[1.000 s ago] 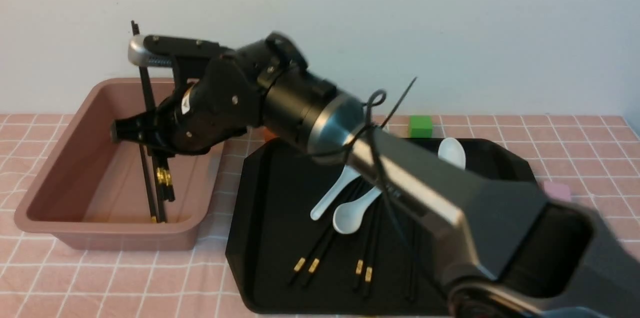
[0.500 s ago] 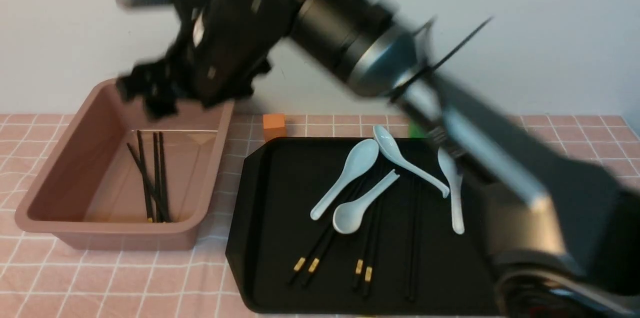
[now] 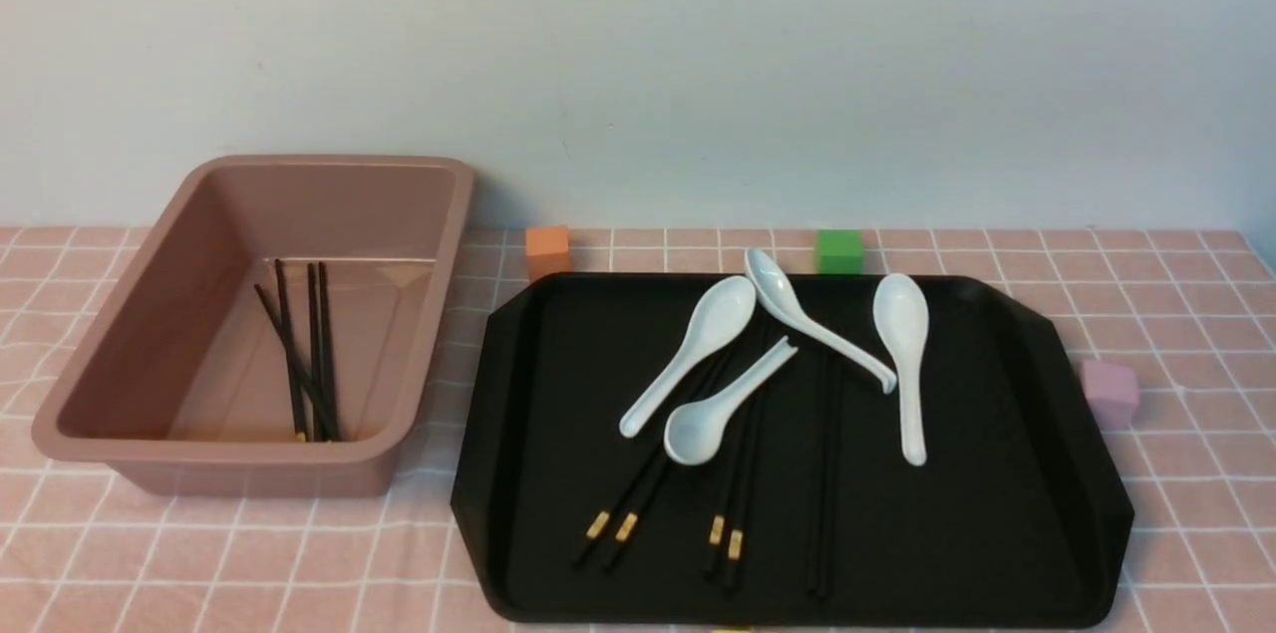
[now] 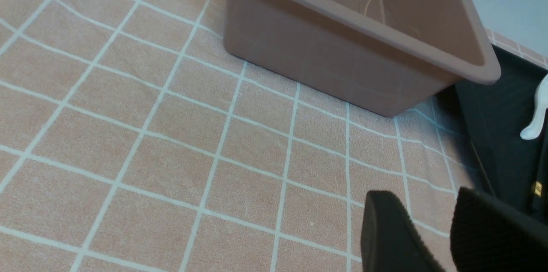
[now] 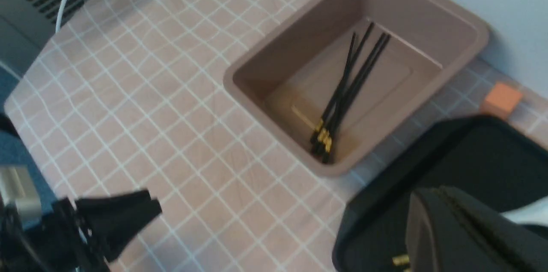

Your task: On pink tablecloth take chopsticks from black tray and put them in box.

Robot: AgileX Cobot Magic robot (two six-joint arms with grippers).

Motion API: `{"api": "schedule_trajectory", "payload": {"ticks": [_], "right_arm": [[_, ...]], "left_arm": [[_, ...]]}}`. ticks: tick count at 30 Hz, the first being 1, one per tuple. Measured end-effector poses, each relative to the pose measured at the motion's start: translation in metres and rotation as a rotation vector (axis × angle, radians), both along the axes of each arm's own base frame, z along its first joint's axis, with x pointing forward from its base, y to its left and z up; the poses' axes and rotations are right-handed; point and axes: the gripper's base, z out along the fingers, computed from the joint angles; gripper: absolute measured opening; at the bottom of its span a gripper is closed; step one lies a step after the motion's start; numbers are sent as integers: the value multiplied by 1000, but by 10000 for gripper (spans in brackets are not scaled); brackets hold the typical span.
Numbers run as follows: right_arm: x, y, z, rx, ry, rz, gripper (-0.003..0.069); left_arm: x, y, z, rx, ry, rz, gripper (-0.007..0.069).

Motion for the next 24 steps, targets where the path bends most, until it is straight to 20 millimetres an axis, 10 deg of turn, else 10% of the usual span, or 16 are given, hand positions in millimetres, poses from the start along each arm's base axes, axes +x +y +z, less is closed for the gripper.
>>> {"api": "schedule_trajectory", "payload": {"ticks": [10, 24], "right_arm": [[-26, -32, -67, -220, 161, -14, -11], [-22, -43, -71, -308, 81, -43, -7]], "left_arm": [[0, 0, 0, 0, 0, 0, 239], [0, 0, 0, 0, 0, 0, 239]]}}
